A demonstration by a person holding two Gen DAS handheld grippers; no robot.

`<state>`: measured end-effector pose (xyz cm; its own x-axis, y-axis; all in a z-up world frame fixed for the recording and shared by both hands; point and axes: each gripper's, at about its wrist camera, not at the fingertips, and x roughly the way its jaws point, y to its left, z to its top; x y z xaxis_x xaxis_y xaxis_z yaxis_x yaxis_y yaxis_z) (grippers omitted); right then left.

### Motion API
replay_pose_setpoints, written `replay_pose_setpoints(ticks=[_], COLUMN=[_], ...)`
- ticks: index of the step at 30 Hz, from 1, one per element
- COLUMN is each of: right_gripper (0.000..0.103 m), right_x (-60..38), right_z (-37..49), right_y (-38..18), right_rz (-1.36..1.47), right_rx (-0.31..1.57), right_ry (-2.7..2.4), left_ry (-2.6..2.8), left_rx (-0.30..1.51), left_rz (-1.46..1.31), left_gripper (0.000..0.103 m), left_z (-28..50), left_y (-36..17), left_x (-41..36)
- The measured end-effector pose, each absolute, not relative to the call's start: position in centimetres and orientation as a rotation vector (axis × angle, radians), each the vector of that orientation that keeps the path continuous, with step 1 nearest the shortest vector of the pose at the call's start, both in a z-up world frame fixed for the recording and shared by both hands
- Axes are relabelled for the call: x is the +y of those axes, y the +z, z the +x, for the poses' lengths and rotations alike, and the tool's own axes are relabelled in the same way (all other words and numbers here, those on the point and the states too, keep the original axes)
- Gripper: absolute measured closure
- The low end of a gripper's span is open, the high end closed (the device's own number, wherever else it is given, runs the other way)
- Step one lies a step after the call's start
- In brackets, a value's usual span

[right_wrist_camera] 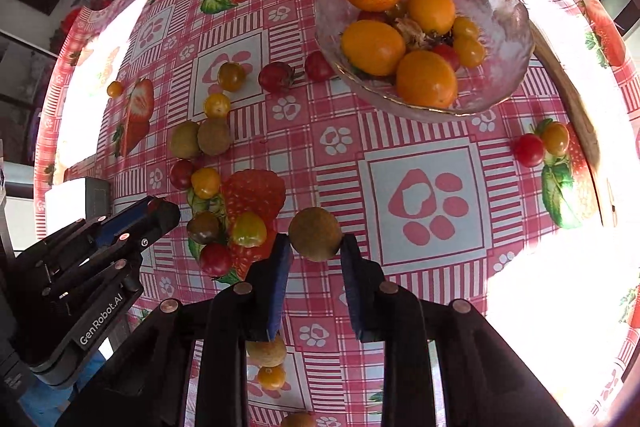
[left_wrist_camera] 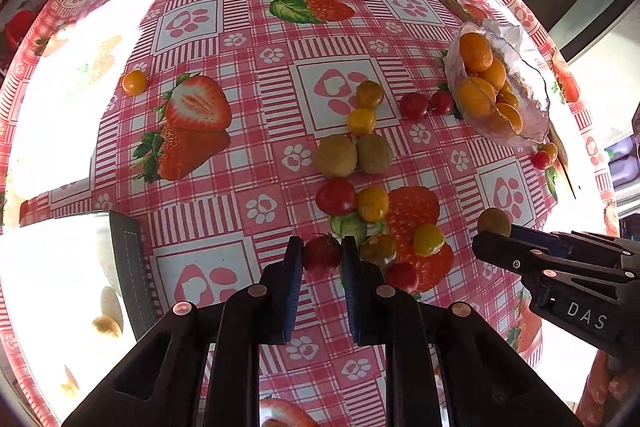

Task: Organize fruits
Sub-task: 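Carry both fruits to the white tray and release them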

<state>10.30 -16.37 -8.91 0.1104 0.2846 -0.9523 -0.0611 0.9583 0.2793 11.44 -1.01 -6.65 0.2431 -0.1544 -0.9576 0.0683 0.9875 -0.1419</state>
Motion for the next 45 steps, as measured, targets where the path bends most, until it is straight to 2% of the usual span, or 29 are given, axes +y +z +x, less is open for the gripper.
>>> replay_pose_setpoints(ticks=[12, 26, 45], right_gripper=[0.075, 0.075, 0.075], right_x=[-14.5, -6.5, 8.9], right_z=[8.4, 6.0, 3.4], right_y=[-6.2, -4.6, -6.0], right_rz=[0.171, 0.061, -0.11], right_rx=[1.427, 1.428, 1.475], right_ry=[0.292, 0.413, 0.631], left_ry=[-0.112, 0.021, 0.247], left_rx=[1.28, 1.265, 1.322], left_rz=[-0.128, -0.221, -0.308], left_gripper=[0.082, 0.082, 0.082], left_z=[7.5, 2.2, -4.9], left_y=[-4.0, -3.1, -6.3], left_x=[2.0, 9.4, 19.3])
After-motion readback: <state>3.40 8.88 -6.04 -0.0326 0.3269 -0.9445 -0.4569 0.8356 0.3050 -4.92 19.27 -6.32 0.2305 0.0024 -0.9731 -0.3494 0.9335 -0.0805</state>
